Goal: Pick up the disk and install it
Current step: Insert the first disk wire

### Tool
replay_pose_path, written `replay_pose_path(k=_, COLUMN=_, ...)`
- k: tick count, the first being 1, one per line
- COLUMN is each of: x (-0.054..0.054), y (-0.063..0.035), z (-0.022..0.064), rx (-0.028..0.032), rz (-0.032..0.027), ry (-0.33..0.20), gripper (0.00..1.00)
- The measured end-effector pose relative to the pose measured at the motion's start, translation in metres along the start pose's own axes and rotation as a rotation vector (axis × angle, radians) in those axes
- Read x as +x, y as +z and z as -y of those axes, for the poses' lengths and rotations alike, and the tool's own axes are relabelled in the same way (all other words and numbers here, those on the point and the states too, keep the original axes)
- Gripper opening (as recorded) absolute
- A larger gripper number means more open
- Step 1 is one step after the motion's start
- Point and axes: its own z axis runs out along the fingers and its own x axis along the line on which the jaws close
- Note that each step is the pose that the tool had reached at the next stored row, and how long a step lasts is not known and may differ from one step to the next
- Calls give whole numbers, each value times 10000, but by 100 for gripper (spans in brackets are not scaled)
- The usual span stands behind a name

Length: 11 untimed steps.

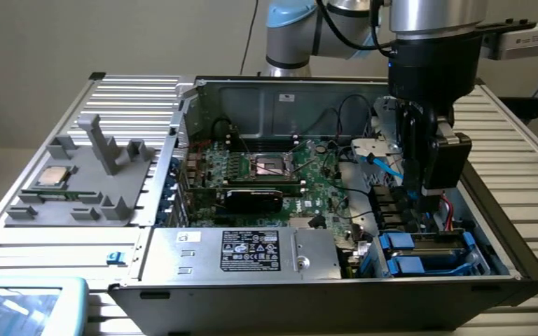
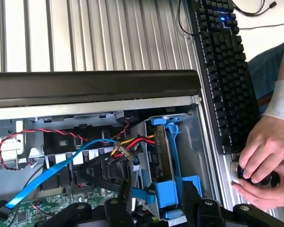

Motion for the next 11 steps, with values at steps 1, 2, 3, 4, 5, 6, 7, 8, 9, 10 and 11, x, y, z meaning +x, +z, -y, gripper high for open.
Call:
replay_pose_path(k=1, x=4, y=16, z=13, rx=1, rz=-1, ry=0, gripper=54)
replay_pose_path(k=2, x=8, y=30, z=26, rx=4, rz=1, ry=-1, gripper=54)
replay_pose_path(k=3, x=11, y=43, z=37, rx=4, rz=1, ry=-2, gripper=54)
replay_pose_path(k=4, x=13, y=49, z=44, rx=6, rz=1, ry=-2, gripper=54)
replay_pose_path(k=5, x=13, y=49, z=44, rx=5, rz=6, ry=-4, gripper=54)
replay_pose_path(k=6, x=12, y=49, z=44, rx=5, rz=11, ry=-5, gripper=54)
replay_pose_path(k=7, x=12, y=49, z=44, rx=5, rz=10, ry=-5, gripper=54)
replay_pose_path(k=8, x=12, y=49, z=44, rx=7, rz=11, ry=-6, gripper=54)
replay_pose_path(k=9, x=13, y=50, z=45, rx=9, rz=9, ry=-5, gripper=54)
replay_pose_path(k=10, x=13, y=50, z=45, rx=10, rz=9, ry=-6, gripper=54)
replay_pose_path(k=11, x=13, y=50, z=45, rx=13, rz=10, ry=-6, gripper=54)
